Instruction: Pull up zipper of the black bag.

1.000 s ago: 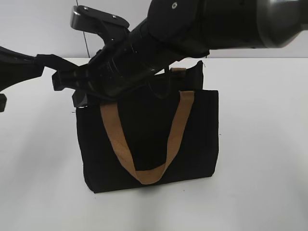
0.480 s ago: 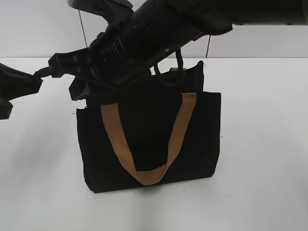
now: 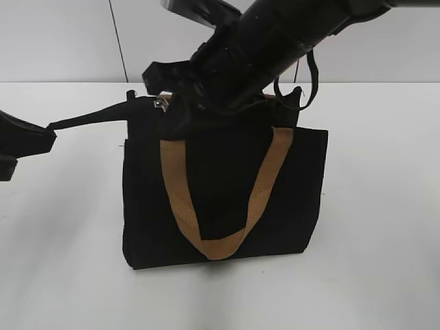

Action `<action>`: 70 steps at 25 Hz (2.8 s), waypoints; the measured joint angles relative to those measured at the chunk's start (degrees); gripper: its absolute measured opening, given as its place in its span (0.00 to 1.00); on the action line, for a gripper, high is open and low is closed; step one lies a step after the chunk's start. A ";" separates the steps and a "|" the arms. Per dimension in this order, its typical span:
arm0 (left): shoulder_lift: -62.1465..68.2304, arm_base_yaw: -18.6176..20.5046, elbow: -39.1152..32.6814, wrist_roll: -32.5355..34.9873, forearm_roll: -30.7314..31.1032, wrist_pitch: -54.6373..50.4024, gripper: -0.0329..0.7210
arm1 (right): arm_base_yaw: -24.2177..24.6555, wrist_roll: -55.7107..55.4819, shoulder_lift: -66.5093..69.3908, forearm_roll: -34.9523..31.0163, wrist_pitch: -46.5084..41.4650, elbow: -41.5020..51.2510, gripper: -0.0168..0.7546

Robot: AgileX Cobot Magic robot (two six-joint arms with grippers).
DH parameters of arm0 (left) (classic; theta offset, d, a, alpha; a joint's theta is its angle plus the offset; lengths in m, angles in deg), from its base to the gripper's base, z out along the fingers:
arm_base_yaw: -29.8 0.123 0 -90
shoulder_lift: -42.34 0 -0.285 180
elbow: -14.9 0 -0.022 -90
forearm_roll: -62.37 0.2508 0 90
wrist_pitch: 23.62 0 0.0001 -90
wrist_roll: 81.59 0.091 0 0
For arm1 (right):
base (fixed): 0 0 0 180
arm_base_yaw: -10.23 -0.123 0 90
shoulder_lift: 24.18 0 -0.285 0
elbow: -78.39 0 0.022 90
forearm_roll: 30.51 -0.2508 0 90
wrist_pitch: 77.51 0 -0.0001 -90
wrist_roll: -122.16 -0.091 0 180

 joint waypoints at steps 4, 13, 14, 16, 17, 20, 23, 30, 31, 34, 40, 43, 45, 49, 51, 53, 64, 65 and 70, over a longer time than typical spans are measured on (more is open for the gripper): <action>0.00 1.66 0.00 -1.70 1.26 -1.03 0.06 | 3.18 0.17 -0.68 2.81 -4.76 0.07 0.02; 0.00 3.03 0.00 -2.53 2.55 -0.83 0.06 | 6.87 0.11 -3.04 13.37 -8.14 0.14 0.02; 0.00 3.03 0.00 -2.53 2.55 -0.83 0.06 | 7.29 -0.02 -3.42 14.85 -8.84 0.14 0.02; 0.00 3.03 0.00 -2.53 2.55 -1.12 0.06 | 8.61 -1.02 -4.29 18.32 -10.23 0.14 0.02; 0.00 3.03 0.00 -2.53 2.49 -1.27 0.06 | 9.42 -1.69 -4.66 19.71 -11.05 0.14 0.02; 0.00 2.97 0.00 -2.53 2.07 -1.98 0.06 | 11.78 -3.48 -5.86 23.84 -13.08 0.19 0.02; 0.00 2.86 0.00 -2.53 1.43 -3.05 0.05 | 12.74 -4.27 -6.94 24.43 -14.10 0.19 0.02; 0.00 2.92 0.00 -2.53 1.93 -2.66 0.05 | 13.25 -3.22 -8.78 24.72 -14.52 0.20 0.07; 0.00 3.19 0.00 -2.53 2.26 -1.94 0.05 | 13.77 -2.83 -9.41 25.13 -14.52 0.20 0.12; 0.00 3.39 0.00 -2.64 0.22 -1.69 0.10 | 14.44 -2.17 -11.45 25.06 -14.36 0.15 0.34; -0.47 3.50 0.00 -11.18 -0.90 -2.94 0.57 | 14.44 -1.93 -14.66 26.60 -14.75 0.15 0.52; -2.11 3.50 0.07 -21.58 1.76 -3.48 0.70 | 14.64 -2.75 -16.75 29.52 -15.05 0.15 0.53; -2.87 4.12 1.17 -31.42 7.39 -4.72 0.72 | 15.43 -4.64 -18.06 32.00 -15.59 0.15 0.53; -2.92 7.07 9.19 -51.31 25.34 -12.60 0.69 | 20.67 -8.28 -20.11 36.73 -17.39 0.15 0.53; -2.88 8.23 14.34 -58.10 32.27 -16.92 0.68 | 24.73 -8.42 -21.14 37.57 -18.76 0.15 0.53; -2.88 8.86 18.34 -62.06 36.76 -20.56 0.67 | 28.22 -8.24 -22.81 37.93 -19.55 0.65 0.53; -8.09 8.98 16.87 -64.15 40.29 -29.33 0.67 | 34.20 -7.96 -44.42 35.05 -18.92 17.31 0.53; -10.43 8.98 14.76 -64.15 40.16 -28.77 0.67 | 34.20 -7.96 -46.63 34.58 -18.91 19.94 0.53; -24.01 8.98 5.50 -64.15 40.04 -26.63 0.67 | 34.20 -7.94 -60.47 33.27 -18.88 31.84 0.53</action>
